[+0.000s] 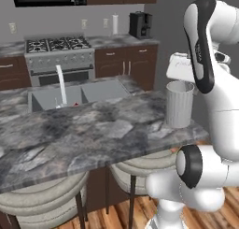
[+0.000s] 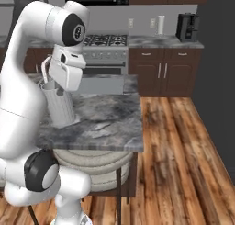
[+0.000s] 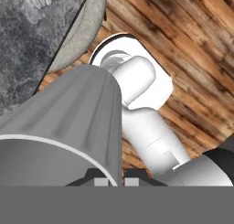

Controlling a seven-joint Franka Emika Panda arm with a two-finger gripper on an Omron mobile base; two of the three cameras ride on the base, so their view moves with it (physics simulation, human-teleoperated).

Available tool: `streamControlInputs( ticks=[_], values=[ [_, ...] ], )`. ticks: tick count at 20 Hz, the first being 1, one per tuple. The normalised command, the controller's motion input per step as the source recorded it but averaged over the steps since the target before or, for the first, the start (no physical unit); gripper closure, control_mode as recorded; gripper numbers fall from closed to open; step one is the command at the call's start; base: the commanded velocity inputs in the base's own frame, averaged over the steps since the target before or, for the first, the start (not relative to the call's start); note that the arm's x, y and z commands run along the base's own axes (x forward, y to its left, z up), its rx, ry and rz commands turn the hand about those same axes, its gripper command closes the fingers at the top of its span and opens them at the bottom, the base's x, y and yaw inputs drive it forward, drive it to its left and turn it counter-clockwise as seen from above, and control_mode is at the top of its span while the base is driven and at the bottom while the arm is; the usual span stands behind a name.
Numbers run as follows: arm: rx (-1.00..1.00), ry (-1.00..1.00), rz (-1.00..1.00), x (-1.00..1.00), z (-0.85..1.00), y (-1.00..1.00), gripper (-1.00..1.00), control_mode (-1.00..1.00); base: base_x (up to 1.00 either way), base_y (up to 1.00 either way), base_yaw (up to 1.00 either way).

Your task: Pick the glass cup and colander and place them in the sink. Then turn on the water.

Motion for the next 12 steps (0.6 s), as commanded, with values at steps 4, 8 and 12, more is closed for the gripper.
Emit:
streamControlInputs(
  ticks=[4, 8, 12],
  values=[
    [0.00, 0.00, 0.00, 0.00, 0.00, 0.00, 1.00, 1.00, -0.21, -0.70, 0.25],
    [0.00, 0.00, 0.00, 0.00, 0.00, 0.00, 1.00, 1.00, -0.32, -0.48, 0.34],
    [0.00, 0.00, 0.00, 0.00, 0.00, 0.00, 1.00, 1.00, -0.37, -0.29, 0.42]
  ],
)
